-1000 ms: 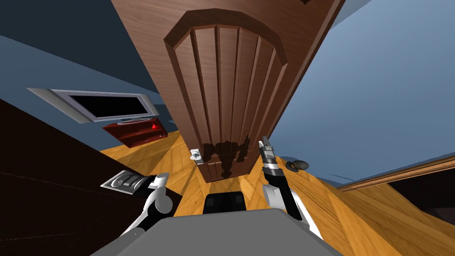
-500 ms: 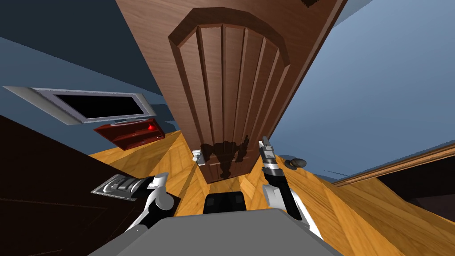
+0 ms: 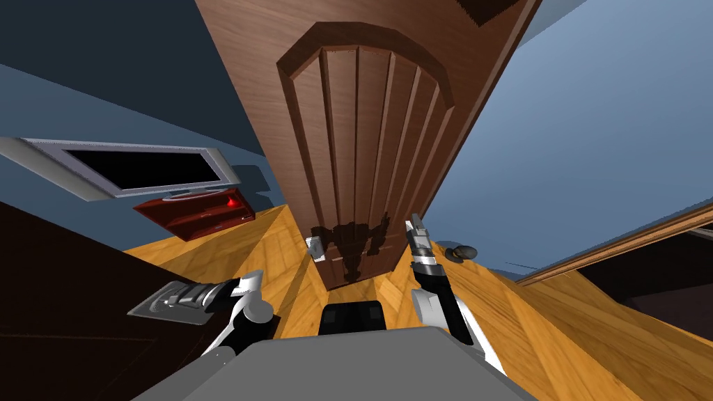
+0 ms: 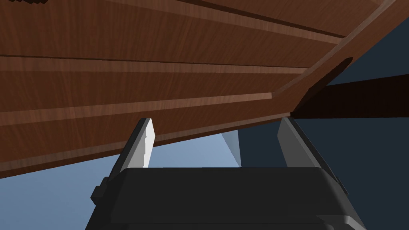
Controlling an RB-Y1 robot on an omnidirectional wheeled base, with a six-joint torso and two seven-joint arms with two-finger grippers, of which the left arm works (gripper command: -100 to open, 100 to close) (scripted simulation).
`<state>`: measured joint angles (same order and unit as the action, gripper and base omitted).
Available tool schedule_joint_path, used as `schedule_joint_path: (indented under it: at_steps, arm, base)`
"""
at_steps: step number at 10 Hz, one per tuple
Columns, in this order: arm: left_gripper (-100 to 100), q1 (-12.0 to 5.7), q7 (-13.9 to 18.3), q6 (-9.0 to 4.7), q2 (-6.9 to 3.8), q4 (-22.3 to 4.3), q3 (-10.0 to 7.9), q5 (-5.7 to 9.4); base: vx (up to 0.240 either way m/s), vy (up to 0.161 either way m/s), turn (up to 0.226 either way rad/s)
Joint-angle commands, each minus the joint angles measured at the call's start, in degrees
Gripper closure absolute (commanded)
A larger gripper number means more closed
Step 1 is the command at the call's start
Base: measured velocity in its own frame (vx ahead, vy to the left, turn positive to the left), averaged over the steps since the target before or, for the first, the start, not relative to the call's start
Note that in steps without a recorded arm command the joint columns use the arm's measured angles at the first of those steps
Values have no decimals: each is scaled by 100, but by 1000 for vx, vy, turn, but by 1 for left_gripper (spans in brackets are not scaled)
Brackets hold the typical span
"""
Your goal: Push the door open
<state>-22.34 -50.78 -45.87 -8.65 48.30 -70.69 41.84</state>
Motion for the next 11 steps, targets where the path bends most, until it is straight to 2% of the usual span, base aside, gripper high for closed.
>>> schedule_joint_path:
  at_steps: [1,6,7,8,9,11]
  arm:
    - [100,-35,-134,-122,-29,47,-162,46]
    - [100,-294,-562,-509,45,-55,-683,212]
    - [100,-246,-496,-438,67,-51,-624,198]
    - [100,-249,-602,-622,44,3,-824,288]
    - [100,-249,-622,-659,39,15,-868,309]
    - [100,-250,-736,-872,11,86,-1120,427]
  base:
    - [11,118,-104]
    - [6,140,-114]
    - [13,67,-22]
    - [-2,141,-143]
    - [-2,202,-108]
    - [-6,241,-123]
